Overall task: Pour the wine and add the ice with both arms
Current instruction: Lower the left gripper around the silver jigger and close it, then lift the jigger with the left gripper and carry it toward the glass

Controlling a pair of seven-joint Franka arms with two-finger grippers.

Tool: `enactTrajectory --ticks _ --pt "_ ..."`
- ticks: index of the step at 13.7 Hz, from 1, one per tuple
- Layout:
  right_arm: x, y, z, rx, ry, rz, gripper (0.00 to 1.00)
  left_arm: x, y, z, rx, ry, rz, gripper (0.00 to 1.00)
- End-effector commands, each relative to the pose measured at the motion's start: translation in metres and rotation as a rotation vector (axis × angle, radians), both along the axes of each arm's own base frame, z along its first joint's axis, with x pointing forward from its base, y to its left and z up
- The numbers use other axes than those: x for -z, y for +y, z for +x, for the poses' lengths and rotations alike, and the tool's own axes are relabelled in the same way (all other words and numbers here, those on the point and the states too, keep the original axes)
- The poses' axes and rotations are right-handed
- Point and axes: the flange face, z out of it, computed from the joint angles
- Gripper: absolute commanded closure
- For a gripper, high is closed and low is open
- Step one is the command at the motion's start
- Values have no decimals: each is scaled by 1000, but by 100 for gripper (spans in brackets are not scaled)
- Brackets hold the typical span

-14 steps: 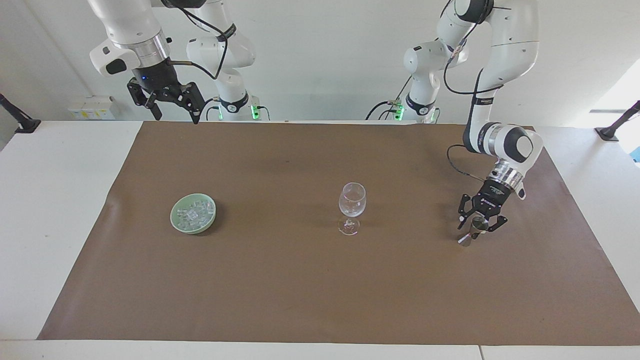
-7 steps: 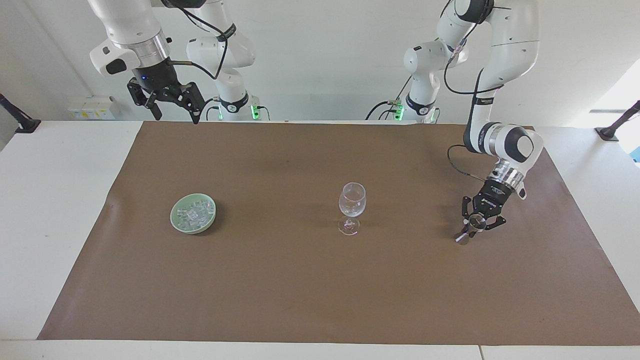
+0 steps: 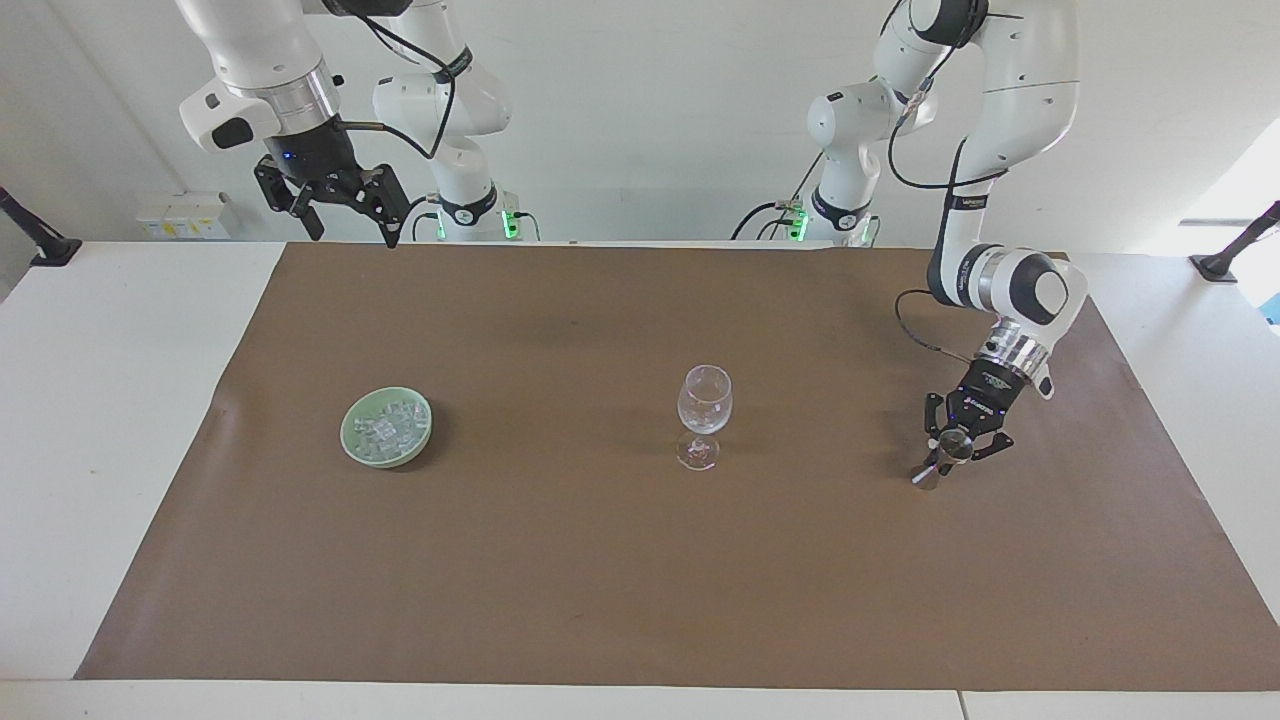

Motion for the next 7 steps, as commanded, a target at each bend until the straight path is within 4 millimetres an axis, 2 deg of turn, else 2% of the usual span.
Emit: enactTrajectory --ticks 1,6,7 --pt "-1 -1 -6 3 -10 -3 0 -9 4 9 -28 -22 2 100" --pt "-1 0 -6 2 -10 -3 0 -35 -9 14 -36 -35 -1 100" --pt "-1 -1 -6 3 -10 -3 0 -43 -18 15 -34 -33 -3 100"
